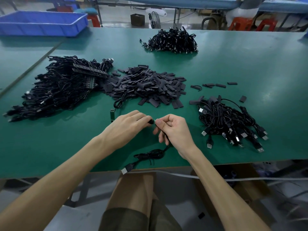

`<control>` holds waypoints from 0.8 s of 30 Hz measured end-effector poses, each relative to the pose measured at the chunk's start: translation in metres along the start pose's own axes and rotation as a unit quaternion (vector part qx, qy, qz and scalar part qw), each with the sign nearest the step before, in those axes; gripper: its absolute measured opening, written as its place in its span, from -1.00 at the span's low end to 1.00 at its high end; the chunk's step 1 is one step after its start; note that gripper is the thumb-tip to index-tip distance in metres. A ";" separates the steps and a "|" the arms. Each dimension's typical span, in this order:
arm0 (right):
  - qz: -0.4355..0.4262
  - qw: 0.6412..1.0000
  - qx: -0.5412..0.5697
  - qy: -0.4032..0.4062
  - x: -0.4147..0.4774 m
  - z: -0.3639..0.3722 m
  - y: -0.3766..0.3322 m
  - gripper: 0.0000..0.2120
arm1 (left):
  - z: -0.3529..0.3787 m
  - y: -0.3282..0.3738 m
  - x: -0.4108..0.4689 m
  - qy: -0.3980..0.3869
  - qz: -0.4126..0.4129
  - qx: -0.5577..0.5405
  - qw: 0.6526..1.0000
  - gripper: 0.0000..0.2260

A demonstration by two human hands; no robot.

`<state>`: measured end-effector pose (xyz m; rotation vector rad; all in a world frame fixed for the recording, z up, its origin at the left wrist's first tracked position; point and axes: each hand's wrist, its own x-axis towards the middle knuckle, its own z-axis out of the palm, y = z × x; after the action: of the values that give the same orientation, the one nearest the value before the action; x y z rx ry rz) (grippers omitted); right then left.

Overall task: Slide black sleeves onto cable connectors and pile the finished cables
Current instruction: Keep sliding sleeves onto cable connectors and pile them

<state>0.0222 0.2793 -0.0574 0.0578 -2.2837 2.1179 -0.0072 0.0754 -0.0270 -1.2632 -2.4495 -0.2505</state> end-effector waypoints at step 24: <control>-0.001 0.999 -0.016 -0.037 -0.001 -0.002 -0.001 -0.85 | -0.004 0.009 0.001 -0.022 0.063 0.023 0.998 -0.84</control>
<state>0.0230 0.2814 -0.0567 0.1392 -2.3561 2.1133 0.0002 0.0797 -0.0231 -1.4097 -2.3864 -0.1322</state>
